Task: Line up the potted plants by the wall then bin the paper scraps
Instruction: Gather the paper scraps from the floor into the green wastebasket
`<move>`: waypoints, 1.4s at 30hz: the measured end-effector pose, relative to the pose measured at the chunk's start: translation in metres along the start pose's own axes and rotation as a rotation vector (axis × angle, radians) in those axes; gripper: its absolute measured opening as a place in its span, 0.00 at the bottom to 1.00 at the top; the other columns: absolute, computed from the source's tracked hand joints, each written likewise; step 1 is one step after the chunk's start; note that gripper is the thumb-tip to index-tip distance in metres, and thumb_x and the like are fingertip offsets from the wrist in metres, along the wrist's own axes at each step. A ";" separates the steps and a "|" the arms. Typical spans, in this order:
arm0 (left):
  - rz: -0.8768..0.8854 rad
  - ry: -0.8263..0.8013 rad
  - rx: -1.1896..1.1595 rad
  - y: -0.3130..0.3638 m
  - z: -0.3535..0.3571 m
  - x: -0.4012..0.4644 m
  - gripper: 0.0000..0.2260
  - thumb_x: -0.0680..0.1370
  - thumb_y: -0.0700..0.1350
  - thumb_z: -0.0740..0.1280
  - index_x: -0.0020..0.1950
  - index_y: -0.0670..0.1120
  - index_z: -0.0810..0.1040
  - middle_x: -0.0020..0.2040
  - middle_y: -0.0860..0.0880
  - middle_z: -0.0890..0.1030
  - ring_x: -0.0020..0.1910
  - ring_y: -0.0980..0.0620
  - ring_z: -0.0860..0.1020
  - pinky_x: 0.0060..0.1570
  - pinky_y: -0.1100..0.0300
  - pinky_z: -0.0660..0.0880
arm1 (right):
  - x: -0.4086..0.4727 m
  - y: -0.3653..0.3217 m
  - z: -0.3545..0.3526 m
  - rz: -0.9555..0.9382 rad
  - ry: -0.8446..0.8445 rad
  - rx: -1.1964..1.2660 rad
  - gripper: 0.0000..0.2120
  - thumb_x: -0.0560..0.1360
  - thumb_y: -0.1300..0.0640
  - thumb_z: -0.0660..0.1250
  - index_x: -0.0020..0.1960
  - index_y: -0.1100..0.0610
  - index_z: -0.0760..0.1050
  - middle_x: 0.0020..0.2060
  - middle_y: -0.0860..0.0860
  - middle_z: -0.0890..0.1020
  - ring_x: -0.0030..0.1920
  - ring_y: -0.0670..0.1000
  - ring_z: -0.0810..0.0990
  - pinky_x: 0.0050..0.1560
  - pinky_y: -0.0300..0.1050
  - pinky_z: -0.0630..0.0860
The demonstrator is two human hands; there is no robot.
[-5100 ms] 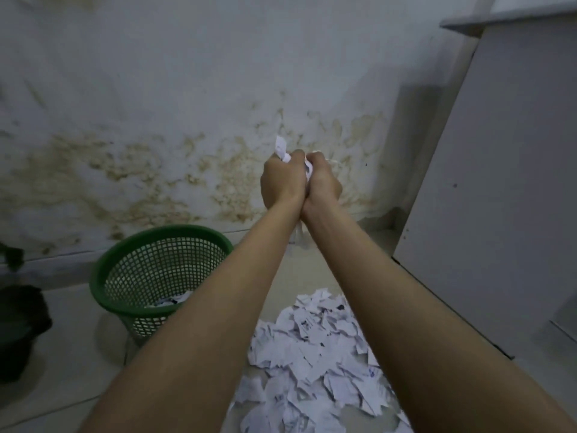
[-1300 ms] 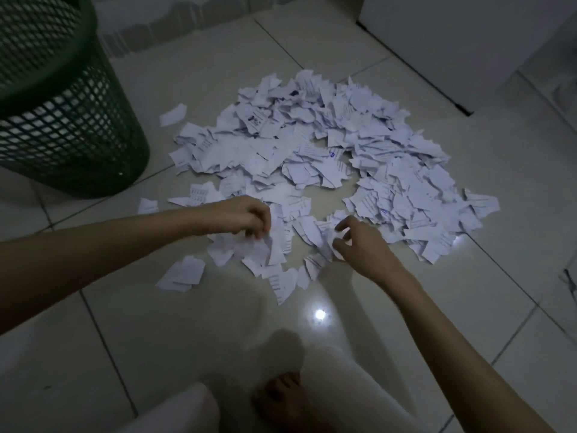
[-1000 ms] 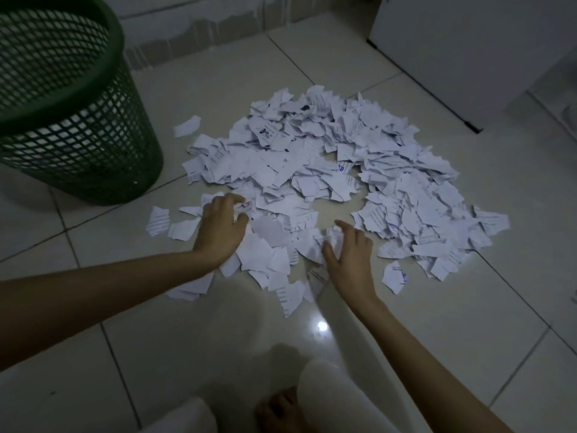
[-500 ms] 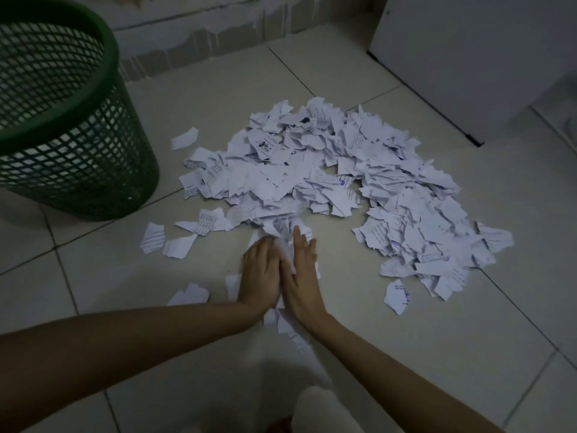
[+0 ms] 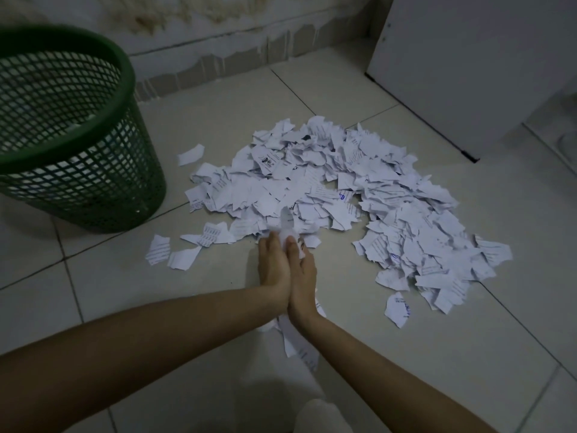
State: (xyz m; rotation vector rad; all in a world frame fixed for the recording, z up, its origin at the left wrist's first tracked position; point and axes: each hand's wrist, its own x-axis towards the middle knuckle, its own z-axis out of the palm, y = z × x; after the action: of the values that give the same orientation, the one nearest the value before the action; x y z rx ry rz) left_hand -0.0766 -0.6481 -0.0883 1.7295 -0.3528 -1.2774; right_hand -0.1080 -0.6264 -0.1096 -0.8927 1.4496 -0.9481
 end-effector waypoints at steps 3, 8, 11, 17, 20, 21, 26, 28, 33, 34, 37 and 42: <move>-0.106 0.023 -0.039 0.006 -0.005 0.001 0.22 0.81 0.55 0.52 0.66 0.41 0.70 0.63 0.40 0.76 0.60 0.42 0.75 0.63 0.53 0.69 | -0.001 -0.014 0.008 -0.029 0.022 -0.010 0.01 0.79 0.49 0.59 0.50 0.45 0.69 0.52 0.49 0.76 0.55 0.48 0.75 0.63 0.47 0.72; -0.130 -0.063 -0.086 0.027 -0.010 -0.006 0.22 0.80 0.54 0.55 0.62 0.39 0.76 0.59 0.42 0.78 0.59 0.45 0.76 0.57 0.58 0.69 | -0.003 -0.034 0.012 -0.082 0.048 0.047 0.05 0.79 0.51 0.59 0.55 0.49 0.70 0.50 0.48 0.75 0.50 0.42 0.74 0.58 0.39 0.70; -0.076 -0.071 -0.063 0.042 -0.012 -0.010 0.18 0.80 0.51 0.57 0.57 0.40 0.78 0.55 0.41 0.80 0.52 0.45 0.77 0.50 0.58 0.70 | -0.003 -0.045 0.015 -0.044 0.058 0.081 0.18 0.80 0.50 0.57 0.68 0.55 0.65 0.58 0.50 0.73 0.59 0.46 0.72 0.66 0.41 0.66; -0.035 -0.054 -0.084 0.071 -0.015 -0.017 0.17 0.76 0.53 0.61 0.54 0.41 0.80 0.56 0.40 0.81 0.56 0.42 0.78 0.60 0.51 0.73 | -0.005 -0.077 0.024 -0.096 0.064 0.148 0.17 0.80 0.49 0.57 0.64 0.58 0.68 0.50 0.45 0.77 0.57 0.47 0.74 0.61 0.42 0.70; -0.015 -0.095 -0.168 0.084 -0.016 -0.021 0.23 0.73 0.59 0.61 0.59 0.45 0.78 0.59 0.44 0.79 0.59 0.43 0.77 0.65 0.47 0.71 | -0.009 -0.092 0.031 -0.107 0.050 0.136 0.25 0.78 0.44 0.57 0.67 0.59 0.69 0.62 0.55 0.77 0.62 0.54 0.76 0.65 0.51 0.72; -0.022 -0.102 -0.209 0.087 -0.015 -0.022 0.28 0.70 0.63 0.62 0.61 0.46 0.78 0.61 0.45 0.79 0.59 0.44 0.77 0.65 0.48 0.71 | -0.010 -0.097 0.032 -0.105 0.057 0.138 0.24 0.79 0.45 0.57 0.68 0.59 0.68 0.63 0.55 0.76 0.63 0.53 0.75 0.65 0.50 0.72; 0.025 -0.109 -0.285 0.108 -0.019 -0.019 0.24 0.74 0.60 0.62 0.62 0.45 0.77 0.60 0.44 0.79 0.60 0.44 0.77 0.65 0.49 0.71 | -0.012 -0.129 0.031 -0.219 -0.004 0.151 0.17 0.81 0.52 0.55 0.65 0.59 0.71 0.42 0.42 0.73 0.52 0.43 0.73 0.52 0.35 0.68; 0.070 -0.100 -0.278 0.120 -0.021 -0.019 0.24 0.71 0.58 0.63 0.59 0.43 0.79 0.58 0.43 0.80 0.57 0.43 0.78 0.64 0.48 0.72 | -0.013 -0.139 0.034 -0.253 -0.033 0.142 0.14 0.81 0.52 0.55 0.63 0.56 0.70 0.42 0.42 0.72 0.46 0.40 0.70 0.51 0.34 0.66; 0.195 -0.040 -0.330 0.157 -0.032 -0.019 0.15 0.74 0.46 0.62 0.55 0.39 0.79 0.49 0.42 0.81 0.47 0.44 0.78 0.47 0.56 0.74 | -0.008 -0.167 0.054 -0.463 -0.041 0.118 0.11 0.80 0.59 0.55 0.58 0.47 0.68 0.36 0.41 0.75 0.37 0.41 0.75 0.40 0.37 0.73; 0.217 -0.019 -0.335 0.165 -0.034 -0.018 0.13 0.75 0.44 0.62 0.54 0.39 0.79 0.48 0.42 0.81 0.47 0.44 0.79 0.46 0.56 0.74 | -0.007 -0.175 0.058 -0.486 -0.050 0.120 0.12 0.80 0.60 0.55 0.58 0.47 0.70 0.35 0.41 0.75 0.35 0.41 0.75 0.38 0.35 0.72; 0.299 0.029 -0.359 0.196 -0.044 -0.019 0.11 0.76 0.43 0.62 0.51 0.39 0.80 0.47 0.41 0.81 0.48 0.43 0.79 0.44 0.57 0.74 | -0.004 -0.202 0.078 -0.553 -0.107 0.131 0.09 0.80 0.59 0.56 0.47 0.50 0.74 0.38 0.47 0.78 0.41 0.47 0.79 0.39 0.36 0.74; 0.480 0.151 -0.408 0.261 -0.084 -0.017 0.12 0.79 0.48 0.59 0.46 0.42 0.77 0.39 0.46 0.79 0.40 0.46 0.77 0.41 0.59 0.74 | 0.007 -0.249 0.141 -0.596 -0.256 0.216 0.07 0.80 0.53 0.57 0.46 0.54 0.71 0.39 0.52 0.78 0.40 0.48 0.78 0.40 0.38 0.75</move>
State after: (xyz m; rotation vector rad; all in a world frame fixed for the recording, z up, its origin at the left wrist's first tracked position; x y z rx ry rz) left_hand 0.0621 -0.7330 0.1336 1.2832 -0.3622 -0.7983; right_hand 0.0360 -0.7392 0.1109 -1.2610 0.8505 -1.3401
